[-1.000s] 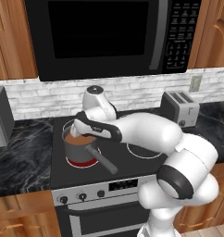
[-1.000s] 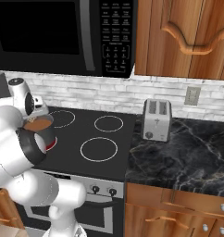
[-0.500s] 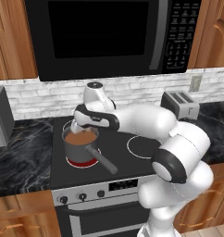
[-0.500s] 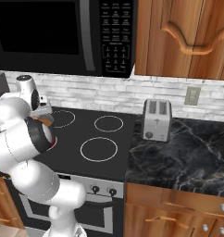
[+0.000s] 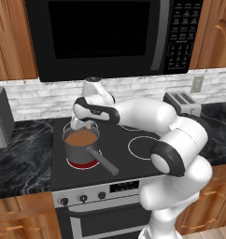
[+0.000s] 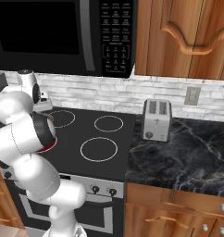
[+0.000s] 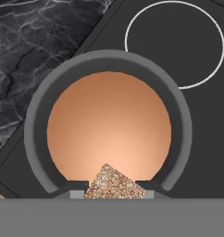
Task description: Pick up the sugar cube(s) and place them in the saucepan with hot chocolate.
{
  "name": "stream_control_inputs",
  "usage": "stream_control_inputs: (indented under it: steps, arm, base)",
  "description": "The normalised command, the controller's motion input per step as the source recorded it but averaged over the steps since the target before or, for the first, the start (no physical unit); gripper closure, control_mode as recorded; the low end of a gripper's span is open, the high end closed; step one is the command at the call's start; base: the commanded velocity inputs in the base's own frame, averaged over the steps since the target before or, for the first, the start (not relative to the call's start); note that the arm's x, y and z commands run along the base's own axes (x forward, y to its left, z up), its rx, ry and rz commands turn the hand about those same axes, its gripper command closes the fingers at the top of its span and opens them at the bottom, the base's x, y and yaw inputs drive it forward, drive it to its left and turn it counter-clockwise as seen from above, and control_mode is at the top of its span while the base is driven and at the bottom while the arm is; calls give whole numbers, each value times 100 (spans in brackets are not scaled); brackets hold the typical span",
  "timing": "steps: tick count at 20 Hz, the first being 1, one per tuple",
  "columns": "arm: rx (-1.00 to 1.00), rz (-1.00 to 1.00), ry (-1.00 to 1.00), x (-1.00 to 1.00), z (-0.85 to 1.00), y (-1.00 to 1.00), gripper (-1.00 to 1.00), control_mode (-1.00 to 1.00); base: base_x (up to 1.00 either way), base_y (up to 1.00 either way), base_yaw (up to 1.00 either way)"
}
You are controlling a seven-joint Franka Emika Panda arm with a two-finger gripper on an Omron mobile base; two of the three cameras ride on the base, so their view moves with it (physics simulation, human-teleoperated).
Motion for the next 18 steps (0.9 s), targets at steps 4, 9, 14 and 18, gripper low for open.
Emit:
stream_control_inputs:
  steps: [4,9,14,18]
  arm:
    - [-13,0,0,5,16,21,100,-100]
    - [-10,0,0,17,1,16,100,-100]
    - [-1,0,0,3,0,9,100,-100]
    - [0,3,0,0,0,1,100,-100]
  base:
    - [0,0,0]
    - [0,0,0]
    - [0,0,0]
    - [0,0,0]
